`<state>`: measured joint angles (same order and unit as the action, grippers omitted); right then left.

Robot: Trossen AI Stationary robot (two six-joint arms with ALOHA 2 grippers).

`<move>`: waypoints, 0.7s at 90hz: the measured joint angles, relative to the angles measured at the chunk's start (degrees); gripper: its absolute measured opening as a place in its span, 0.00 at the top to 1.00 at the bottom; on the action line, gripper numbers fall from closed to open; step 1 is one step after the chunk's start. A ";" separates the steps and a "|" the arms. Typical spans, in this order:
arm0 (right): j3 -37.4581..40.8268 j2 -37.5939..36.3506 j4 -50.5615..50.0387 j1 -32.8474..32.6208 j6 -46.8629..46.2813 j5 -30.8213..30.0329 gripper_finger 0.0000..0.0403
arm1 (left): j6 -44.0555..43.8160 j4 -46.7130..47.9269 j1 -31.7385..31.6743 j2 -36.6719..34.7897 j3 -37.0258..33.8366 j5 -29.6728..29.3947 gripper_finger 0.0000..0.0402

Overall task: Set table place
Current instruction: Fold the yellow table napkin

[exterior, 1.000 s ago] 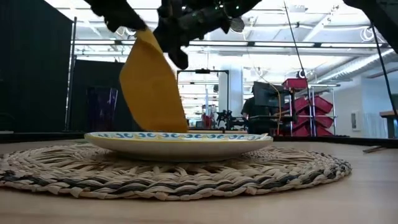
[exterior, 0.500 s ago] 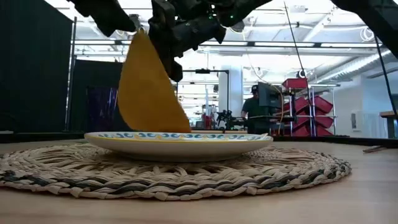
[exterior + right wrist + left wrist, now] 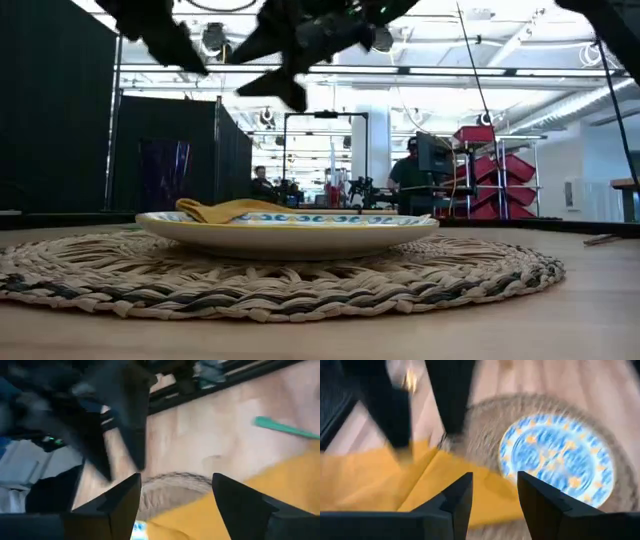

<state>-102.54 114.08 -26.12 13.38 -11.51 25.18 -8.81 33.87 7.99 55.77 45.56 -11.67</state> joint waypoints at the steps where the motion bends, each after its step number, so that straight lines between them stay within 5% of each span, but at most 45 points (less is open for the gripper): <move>1: 0.00 -0.44 -0.91 0.14 0.42 -0.84 0.44 | -0.10 0.40 -0.11 0.00 -0.19 -0.01 0.65; 30: 0.00 -13.10 -14.45 2.39 6.43 -16.12 0.50 | 0.88 -5.79 -5.46 5.53 -4.85 0.50 0.65; 46: 0.00 -18.20 -17.41 4.48 7.28 -19.48 0.50 | 4.01 -17.01 -10.32 13.37 -4.81 6.56 0.65; 63: 0.00 -20.71 -19.96 6.63 7.72 -19.53 0.50 | 12.67 -16.38 -11.82 21.56 -3.06 10.20 0.65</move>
<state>-102.54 93.37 -46.08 20.01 -3.79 5.65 3.86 17.48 -3.83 77.33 42.50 -1.48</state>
